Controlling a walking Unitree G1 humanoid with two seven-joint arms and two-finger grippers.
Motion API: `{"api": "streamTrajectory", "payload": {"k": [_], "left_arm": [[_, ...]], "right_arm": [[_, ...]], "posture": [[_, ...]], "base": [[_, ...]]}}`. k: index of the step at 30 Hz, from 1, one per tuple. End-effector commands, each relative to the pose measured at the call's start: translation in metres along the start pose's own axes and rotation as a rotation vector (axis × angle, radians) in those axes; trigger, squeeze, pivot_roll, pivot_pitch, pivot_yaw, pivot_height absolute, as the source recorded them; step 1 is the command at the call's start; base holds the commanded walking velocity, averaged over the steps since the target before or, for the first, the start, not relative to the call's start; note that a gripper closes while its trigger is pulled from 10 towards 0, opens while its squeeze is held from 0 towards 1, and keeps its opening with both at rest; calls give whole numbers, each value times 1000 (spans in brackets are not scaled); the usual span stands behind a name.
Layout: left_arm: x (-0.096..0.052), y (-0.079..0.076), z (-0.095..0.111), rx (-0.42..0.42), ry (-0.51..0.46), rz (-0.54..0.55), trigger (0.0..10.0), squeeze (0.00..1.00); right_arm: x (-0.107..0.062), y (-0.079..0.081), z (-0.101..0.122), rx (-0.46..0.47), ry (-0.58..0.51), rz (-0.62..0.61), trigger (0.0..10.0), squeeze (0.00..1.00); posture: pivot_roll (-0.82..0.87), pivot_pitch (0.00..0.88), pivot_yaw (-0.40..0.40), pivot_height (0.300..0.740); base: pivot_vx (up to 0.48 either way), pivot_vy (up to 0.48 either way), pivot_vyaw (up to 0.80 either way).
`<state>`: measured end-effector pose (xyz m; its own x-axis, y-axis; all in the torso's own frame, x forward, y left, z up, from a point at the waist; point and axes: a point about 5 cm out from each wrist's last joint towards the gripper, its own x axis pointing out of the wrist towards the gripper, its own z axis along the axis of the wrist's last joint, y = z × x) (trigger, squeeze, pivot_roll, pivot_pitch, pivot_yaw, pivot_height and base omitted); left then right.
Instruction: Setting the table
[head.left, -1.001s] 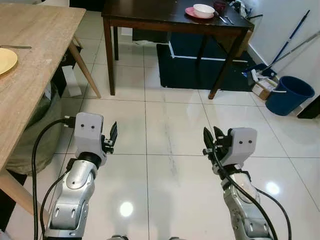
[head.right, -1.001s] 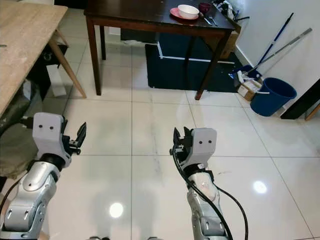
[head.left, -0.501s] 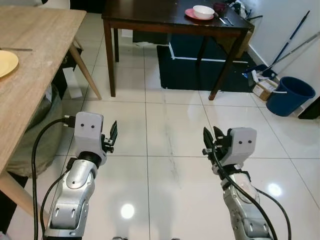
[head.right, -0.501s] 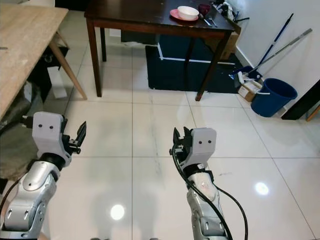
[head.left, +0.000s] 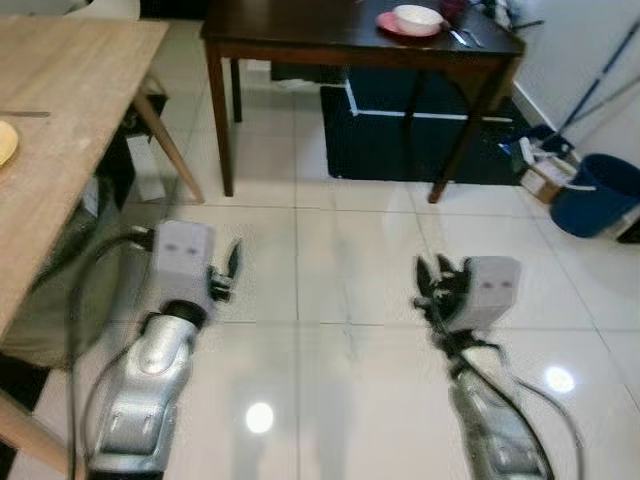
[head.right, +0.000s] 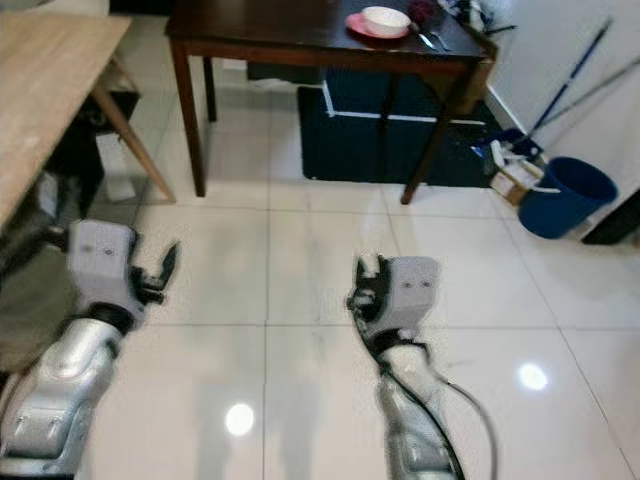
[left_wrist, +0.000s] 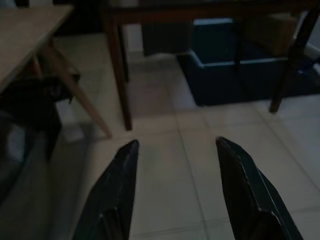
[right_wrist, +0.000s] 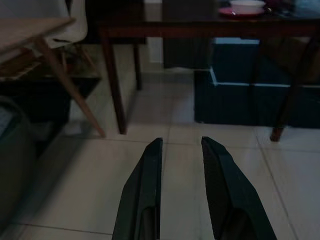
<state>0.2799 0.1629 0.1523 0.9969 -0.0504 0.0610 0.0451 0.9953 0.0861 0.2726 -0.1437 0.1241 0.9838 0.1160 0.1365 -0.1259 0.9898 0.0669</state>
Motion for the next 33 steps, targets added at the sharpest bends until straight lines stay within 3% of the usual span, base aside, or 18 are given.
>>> {"api": "streamTrajectory", "payload": {"k": [1,21,33], "left_arm": [[0,-8,0,-3,0,-29,10000,0],[1,-9,0,-3,0,-37,10000,0],[1,-10,-1,-4,2,-41,10000,0]], "right_arm": [[-4,-10,-3,-12,20,-35,10000,0],[-5,-10,-5,-2,25,-43,10000,0],[-5,-11,-5,6,29,-48,10000,0]], "posture": [[-90,0,-4,740],[-92,0,0,740],[-96,0,0,740]], "base": [[450,0,0],[440,0,0],[430,0,-724]]}}
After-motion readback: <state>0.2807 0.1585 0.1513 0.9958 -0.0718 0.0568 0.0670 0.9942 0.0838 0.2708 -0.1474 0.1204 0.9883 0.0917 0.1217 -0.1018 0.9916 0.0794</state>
